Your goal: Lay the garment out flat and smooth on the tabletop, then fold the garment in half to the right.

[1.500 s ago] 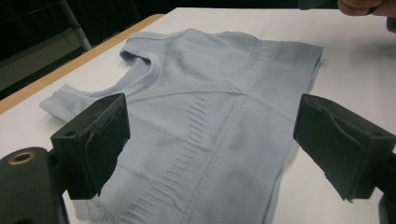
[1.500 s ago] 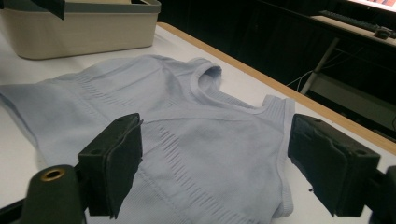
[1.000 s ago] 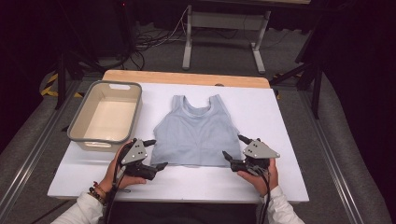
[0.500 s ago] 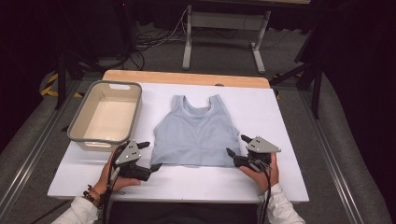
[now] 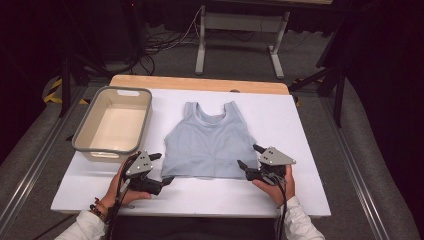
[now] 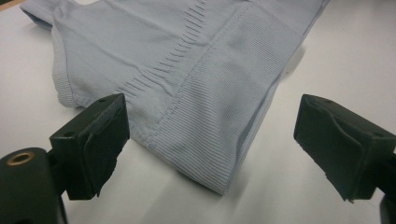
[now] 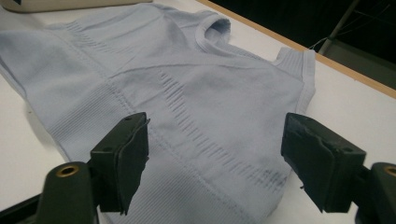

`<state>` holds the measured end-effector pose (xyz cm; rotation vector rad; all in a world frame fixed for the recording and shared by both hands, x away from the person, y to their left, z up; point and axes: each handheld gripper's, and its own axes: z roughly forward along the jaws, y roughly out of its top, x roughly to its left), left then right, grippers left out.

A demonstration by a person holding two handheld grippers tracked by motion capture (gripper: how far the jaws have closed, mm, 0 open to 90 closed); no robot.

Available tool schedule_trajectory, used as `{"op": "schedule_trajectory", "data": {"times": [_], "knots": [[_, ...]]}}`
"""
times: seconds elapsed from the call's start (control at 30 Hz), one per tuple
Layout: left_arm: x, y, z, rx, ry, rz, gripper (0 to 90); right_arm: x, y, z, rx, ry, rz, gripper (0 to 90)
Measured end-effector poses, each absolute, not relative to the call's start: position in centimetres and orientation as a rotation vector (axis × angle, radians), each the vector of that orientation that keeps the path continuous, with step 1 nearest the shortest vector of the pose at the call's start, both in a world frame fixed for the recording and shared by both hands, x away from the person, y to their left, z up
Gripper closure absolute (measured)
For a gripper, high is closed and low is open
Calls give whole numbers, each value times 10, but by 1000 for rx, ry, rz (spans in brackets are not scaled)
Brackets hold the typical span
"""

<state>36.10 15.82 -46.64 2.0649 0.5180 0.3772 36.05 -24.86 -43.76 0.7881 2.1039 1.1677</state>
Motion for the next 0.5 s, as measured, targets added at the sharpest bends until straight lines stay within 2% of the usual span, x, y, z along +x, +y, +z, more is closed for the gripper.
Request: {"op": "schedule_trajectory", "data": {"times": [0.5], "knots": [[358, 162, -463, 2054, 519, 394, 121, 355, -235, -433, 748, 2125, 1206, 236]]}}
